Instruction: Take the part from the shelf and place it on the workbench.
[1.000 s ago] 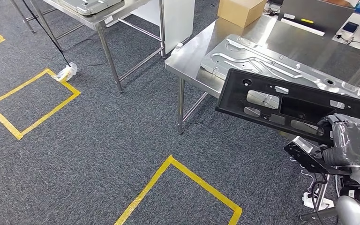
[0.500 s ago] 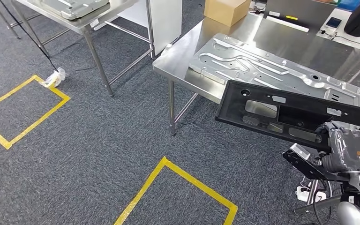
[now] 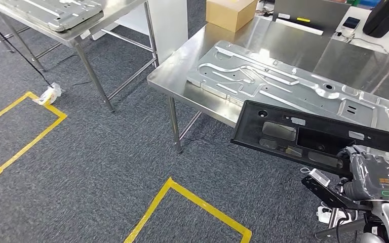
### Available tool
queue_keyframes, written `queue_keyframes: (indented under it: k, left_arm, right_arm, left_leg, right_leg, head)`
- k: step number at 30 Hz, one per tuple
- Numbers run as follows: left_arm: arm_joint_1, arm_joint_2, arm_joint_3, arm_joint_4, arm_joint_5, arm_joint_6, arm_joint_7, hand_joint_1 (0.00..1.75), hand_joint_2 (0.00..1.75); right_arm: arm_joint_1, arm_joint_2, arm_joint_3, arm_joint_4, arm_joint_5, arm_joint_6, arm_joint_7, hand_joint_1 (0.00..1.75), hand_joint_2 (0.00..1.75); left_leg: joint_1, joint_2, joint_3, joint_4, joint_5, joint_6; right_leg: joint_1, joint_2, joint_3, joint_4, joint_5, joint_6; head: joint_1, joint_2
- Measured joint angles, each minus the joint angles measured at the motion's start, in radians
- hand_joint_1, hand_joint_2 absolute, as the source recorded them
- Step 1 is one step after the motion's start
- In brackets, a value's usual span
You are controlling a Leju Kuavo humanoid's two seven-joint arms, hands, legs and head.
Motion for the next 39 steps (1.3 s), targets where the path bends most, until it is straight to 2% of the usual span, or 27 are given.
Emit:
queue_keyframes:
  k: [1, 2, 4, 6, 8, 10, 11, 12, 13, 14, 15, 16, 17, 18, 19, 21, 23, 25, 27, 28, 29, 31, 32, 33, 36, 37, 39]
  left_arm:
    - [0.0, 0.002, 0.0, 0.0, 0.0, 0.0, 0.0, 0.0, 1.75]
    - [0.0, 0.004, 0.0, 0.0, 0.0, 0.0, 0.0, 0.0, 1.75]
    - [-0.002, 0.005, 0.0, 0.0, 0.0, 0.0, -0.001, 0.0, 1.75]
    - [0.0, 0.005, 0.0, 0.0, 0.0, -0.001, -0.001, 0.0, 1.75]
    - [0.0, 0.005, 0.0, 0.0, -0.001, 0.0, -0.002, 0.0, 1.75]
    - [-0.003, 0.005, 0.0, 0.0, -0.002, 0.0, -0.004, 0.0, 1.75]
    - [-0.004, 0.006, 0.0, 0.0, -0.002, 0.0, -0.005, 0.0, 1.75]
    - [-0.003, 0.006, 0.0, 0.0, -0.002, -0.001, -0.005, 0.0, 1.75]
    - [-0.002, 0.006, 0.0, 0.0, -0.002, -0.001, -0.006, 0.0, 1.75]
    - [-0.001, 0.006, 0.0, 0.0, -0.002, -0.002, -0.006, 0.0, 1.75]
    - [0.0, 0.006, 0.0, 0.0, -0.003, -0.002, -0.006, 0.0, 1.75]
    - [0.001, 0.006, 0.0, 0.0, -0.003, -0.002, -0.006, 0.0, 1.75]
    - [0.001, 0.007, 0.0, 0.0, -0.003, -0.002, -0.006, 0.0, 1.75]
    - [0.001, 0.007, 0.0, 0.0, -0.003, -0.002, -0.006, 0.0, 1.75]
    - [-0.001, 0.007, 0.0, 0.0, -0.003, -0.002, -0.007, 0.0, 1.75]
    - [-0.003, 0.007, 0.0, 0.0, -0.003, -0.002, -0.007, 0.0, 1.75]
    - [-0.005, 0.007, 0.0, 0.0, -0.003, -0.001, -0.007, 0.0, 1.75]
    - [-0.005, 0.007, 0.0, 0.0, -0.004, 0.0, -0.008, 0.0, 1.75]
    - [-0.004, 0.007, 0.0, 0.0, -0.006, 0.0, -0.01, 0.0, 1.75]
    - [-0.003, 0.007, 0.0, 0.0, -0.008, 0.0, -0.01, 0.0, 1.75]
    - [-0.001, 0.008, 0.0, 0.0, -0.009, 0.0, -0.012, 0.0, 1.75]
    - [0.002, 0.009, 0.0, 0.0, -0.012, 0.0, -0.014, 0.0, 1.75]
    - [0.003, 0.011, 0.0, 0.0, -0.014, 0.0, -0.014, 0.0, 1.75]
    - [0.003, 0.012, 0.0, 0.0, -0.016, 0.0, -0.015, 0.0, 1.75]
    - [0.001, 0.013, 0.0, 0.0, -0.021, 0.0, -0.016, 0.0, 1.75]
    - [0.001, 0.013, 0.0, 0.0, -0.021, -0.001, -0.016, 0.0, 1.75]
    - [-0.001, 0.015, 0.0, 0.0, -0.023, -0.001, -0.017, 0.0, 1.75]
  right_arm:
    - [0.001, 0.001, -0.002, 0.0, -0.002, -0.002, 0.0, 1.75, 1.75]
    - [0.002, 0.002, -0.003, 0.0, -0.004, -0.003, -0.001, 1.75, 1.75]
    - [0.005, 0.005, -0.005, 0.001, -0.006, -0.005, -0.003, 1.75, 1.75]
    - [0.003, 0.008, -0.007, 0.001, -0.006, -0.006, -0.006, 1.75, 1.75]
    - [-0.009, 0.009, -0.009, 0.002, -0.006, -0.007, -0.008, 1.75, 1.75]
    - [-0.022, 0.011, -0.01, 0.007, -0.006, -0.008, -0.01, 1.75, 1.75]
    - [-0.026, 0.012, -0.01, 0.012, -0.006, -0.01, -0.012, 1.75, 1.75]
    - [-0.03, 0.014, -0.01, 0.017, -0.006, -0.011, -0.015, 1.75, 1.75]
    - [-0.035, 0.015, -0.01, 0.023, -0.006, -0.013, -0.017, 1.75, 1.75]
    - [-0.038, 0.016, -0.01, 0.027, -0.006, -0.014, -0.018, 1.75, 1.75]
    - [-0.042, 0.018, -0.01, 0.033, -0.006, -0.016, -0.019, 1.75, 1.75]
    - [-0.046, 0.02, -0.01, 0.039, -0.006, -0.017, -0.019, 1.75, 1.75]
    - [-0.049, 0.023, -0.01, 0.044, -0.006, -0.018, -0.02, 1.75, 1.75]
    - [-0.052, 0.025, -0.01, 0.049, -0.006, -0.019, -0.02, 1.75, 1.75]
    - [-0.056, 0.026, -0.01, 0.051, -0.006, -0.02, -0.02, 1.75, 1.75]
    - [-0.061, 0.026, -0.011, 0.053, -0.005, -0.021, -0.02, 1.75, 1.75]
    - [-0.067, 0.027, -0.011, 0.053, -0.005, -0.021, -0.021, 1.75, 1.75]
    - [-0.071, 0.029, -0.012, 0.054, -0.006, -0.022, -0.021, 1.75, 1.75]
    - [-0.077, 0.032, -0.012, 0.061, -0.011, -0.027, -0.022, 1.75, 1.75]
    - [-0.083, 0.033, -0.014, 0.067, -0.015, -0.032, -0.022, 1.75, 1.75]
    - [-0.091, 0.033, -0.016, 0.075, -0.02, -0.036, -0.022, 1.75, 1.75]
    - [-0.114, 0.034, -0.024, 0.101, -0.034, -0.046, -0.024, 1.75, 1.75]
    - [-0.127, 0.035, -0.028, 0.118, -0.041, -0.05, -0.026, 1.75, 1.75]
    - [-0.139, 0.035, -0.033, 0.135, -0.049, -0.054, -0.027, 1.75, 1.75]
    - [-0.163, 0.033, -0.057, 0.187, -0.068, -0.06, -0.038, 1.75, 1.75]
    - [-0.173, 0.033, -0.067, 0.206, -0.072, -0.062, -0.042, 1.75, 1.75]
    - [-0.194, 0.033, -0.084, 0.244, -0.08, -0.067, -0.048, 1.75, 1.75]
  left_leg:
    - [-0.006, -0.001, 0.019, -0.05, 0.021, 0.013]
    - [-0.012, -0.002, 0.033, -0.08, 0.026, 0.022]
    - [-0.014, -0.001, 0.053, -0.106, 0.018, 0.03]
    - [-0.009, 0.0, 0.086, -0.139, 0.019, 0.032]
    - [-0.003, 0.001, 0.116, -0.162, 0.018, 0.032]
    - [-0.001, 0.001, 0.131, -0.166, 0.006, 0.029]
    - [0.0, 0.0, 0.14, -0.166, -0.003, 0.026]
    - [0.002, 0.0, 0.152, -0.166, -0.013, 0.022]
    - [0.005, 0.0, 0.166, -0.166, -0.024, 0.018]
    - [0.008, 0.0, 0.18, -0.164, -0.037, 0.012]
    - [0.01, 0.0, 0.194, -0.16, -0.051, 0.005]
    - [0.011, 0.0, 0.202, -0.157, -0.063, -0.003]
    - [0.011, 0.0, 0.205, -0.154, -0.073, -0.012]
    - [0.012, 0.001, 0.208, -0.15, -0.08, -0.02]
    - [0.012, 0.001, 0.208, -0.146, -0.081, -0.027]
    - [0.016, 0.003, 0.199, -0.109, -0.076, -0.038]
    - [0.02, 0.003, 0.14, -0.005, -0.085, -0.043]
    - [0.021, 0.003, 0.049, 0.12, -0.136, -0.048]
    - [0.021, 0.003, -0.012, 0.163, -0.172, -0.049]
    - [0.02, 0.003, -0.02, 0.139, -0.159, -0.046]
    - [0.019, 0.003, -0.016, 0.089, -0.121, -0.04]
    - [0.013, 0.002, 0.003, -0.032, -0.014, -0.024]
    - [0.009, 0.0, 0.012, -0.071, 0.021, -0.018]
    - [0.006, -0.001, 0.018, -0.093, 0.04, -0.013]
    - [0.008, -0.005, 0.052, -0.121, 0.038, 0.0]
    - [0.009, -0.005, 0.066, -0.128, 0.037, 0.004]
    - [0.009, -0.005, 0.087, -0.137, 0.029, 0.013]
  right_leg:
    - [-0.001, 0.002, 0.007, -0.003, -0.007, 0.003]
    - [-0.002, 0.004, 0.014, -0.008, -0.011, 0.008]
    - [-0.006, 0.004, 0.026, -0.012, -0.003, 0.02]
    - [-0.008, -0.001, 0.025, 0.015, 0.007, 0.03]
    - [-0.012, -0.006, -0.025, 0.096, -0.007, 0.04]
    - [-0.02, -0.007, -0.106, 0.195, -0.054, 0.053]
    - [-0.025, -0.008, -0.139, 0.221, -0.077, 0.059]
    - [-0.03, -0.01, -0.158, 0.221, -0.083, 0.064]
    - [-0.035, -0.012, -0.162, 0.189, -0.064, 0.07]
    - [-0.04, -0.016, -0.154, 0.134, -0.019, 0.078]
    - [-0.044, -0.022, -0.145, 0.077, 0.04, 0.082]
    - [-0.044, -0.028, -0.138, 0.031, 0.083, 0.081]
    - [-0.041, -0.032, -0.133, 0.006, 0.114, 0.073]
    - [-0.036, -0.034, -0.134, 0.001, 0.123, 0.061]
    - [-0.032, -0.031, -0.13, 0.001, 0.115, 0.048]
    - [-0.032, -0.025, -0.117, -0.001, 0.109, 0.029]
    - [-0.032, -0.023, -0.096, -0.004, 0.096, 0.015]
    - [-0.029, -0.021, -0.077, -0.004, 0.078, 0.007]
    - [-0.026, -0.017, -0.054, -0.004, 0.059, 0.006]
    - [-0.025, -0.015, -0.041, -0.004, 0.049, 0.007]
    - [-0.024, -0.013, -0.026, -0.004, 0.039, 0.008]
    - [-0.021, -0.009, -0.006, -0.005, 0.019, 0.014]
    - [-0.021, -0.007, 0.001, -0.007, 0.012, 0.02]
    - [-0.02, -0.005, 0.007, -0.006, 0.009, 0.027]
    - [-0.021, -0.006, 0.017, 0.011, 0.019, 0.047]
    - [-0.022, -0.008, 0.006, 0.035, 0.017, 0.049]
    - [-0.023, -0.012, -0.047, 0.126, -0.014, 0.054]
  head:
    - [0.0, 0.0]
    - [0.0, 0.0]
    - [0.0, 0.0]
    - [0.001, 0.0]
    - [0.003, 0.0]
    - [0.003, 0.0]
    - [0.003, 0.0]
    - [0.003, 0.0]
    - [0.003, 0.0]
    - [0.003, 0.0]
    - [0.004, 0.0]
    - [0.005, 0.0]
    - [0.005, 0.0]
    - [0.005, 0.0]
    - [0.004, 0.0]
    - [0.003, 0.0]
    - [0.002, 0.0]
    - [0.001, 0.0]
    - [0.001, 0.0]
    - [0.001, 0.0]
    - [0.001, 0.0]
    - [0.002, 0.0]
    - [0.002, 0.0]
    - [0.002, 0.0]
    - [0.002, 0.0]
    - [0.002, 0.0]
    - [0.003, 0.0]
